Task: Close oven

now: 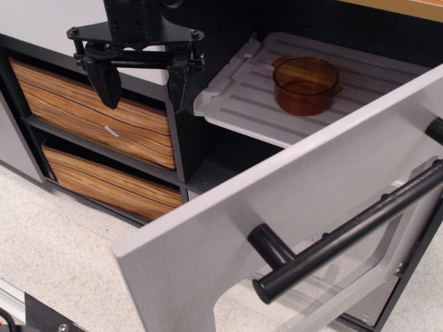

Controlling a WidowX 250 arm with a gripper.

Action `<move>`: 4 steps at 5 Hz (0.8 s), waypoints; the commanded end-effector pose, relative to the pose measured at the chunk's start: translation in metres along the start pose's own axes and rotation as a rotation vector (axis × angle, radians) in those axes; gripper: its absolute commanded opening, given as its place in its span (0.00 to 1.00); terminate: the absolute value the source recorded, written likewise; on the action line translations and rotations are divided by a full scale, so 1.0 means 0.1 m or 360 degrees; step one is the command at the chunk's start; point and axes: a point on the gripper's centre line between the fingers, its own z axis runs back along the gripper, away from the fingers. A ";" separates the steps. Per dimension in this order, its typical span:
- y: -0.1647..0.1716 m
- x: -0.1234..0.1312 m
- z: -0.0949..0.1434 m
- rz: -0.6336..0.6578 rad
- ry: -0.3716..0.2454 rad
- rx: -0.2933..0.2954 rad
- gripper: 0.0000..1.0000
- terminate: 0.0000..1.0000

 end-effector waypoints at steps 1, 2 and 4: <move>0.00 0.00 0.00 0.0000 0.0000 0.0000 1.00 0.00; -0.11 -0.10 0.13 0.0196 -0.0014 -0.0034 1.00 0.00; -0.49 -0.35 0.58 0.0472 0.0048 -0.0157 1.00 0.00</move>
